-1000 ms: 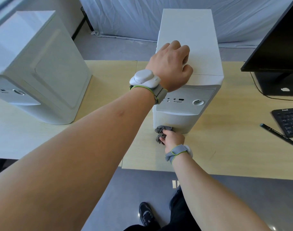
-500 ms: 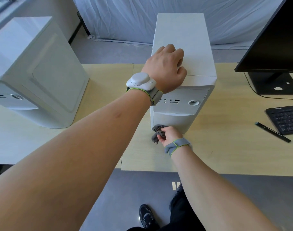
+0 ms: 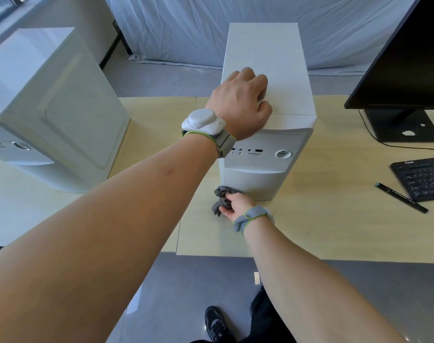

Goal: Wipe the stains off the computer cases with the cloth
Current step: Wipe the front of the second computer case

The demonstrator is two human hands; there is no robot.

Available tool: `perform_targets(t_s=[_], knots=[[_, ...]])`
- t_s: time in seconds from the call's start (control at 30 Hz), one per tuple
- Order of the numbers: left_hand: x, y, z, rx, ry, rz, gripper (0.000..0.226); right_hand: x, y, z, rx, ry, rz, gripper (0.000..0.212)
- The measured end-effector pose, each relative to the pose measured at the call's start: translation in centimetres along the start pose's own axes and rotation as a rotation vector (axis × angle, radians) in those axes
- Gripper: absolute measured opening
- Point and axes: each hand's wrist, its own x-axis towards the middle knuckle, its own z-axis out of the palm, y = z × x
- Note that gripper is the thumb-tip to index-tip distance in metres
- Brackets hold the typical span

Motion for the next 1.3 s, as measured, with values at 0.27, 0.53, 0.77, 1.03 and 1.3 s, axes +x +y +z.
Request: perform_targets(t_s=[0.27,0.53,0.77,1.03,1.3], knots=[[-0.2,0.2,0.0,-0.001,-0.009,-0.002,0.017,-1.7,-1.2,1.7,0.257,0.091,-0.109,0.006],[0.0,0.6,-0.1,0.0,-0.013,-0.006,0.019,-7.2,-3.9,-2.0,0.144,-0.015,-0.381,0.014],[-0.2,0.4,-0.1,0.003,-0.016,-0.022,0.017,-3.0,1.7,-6.5,-0.078,0.194,-0.007,0.008],[0.0,0.3,0.0,0.0,-0.011,-0.022,0.018,1.5,1.3,-6.6,-0.018,0.276,-0.067,0.011],[0.0,0.3,0.0,0.06,-0.031,0.021,0.022,4.8,1.0,-6.7,-0.606,0.313,-0.226,0.025]])
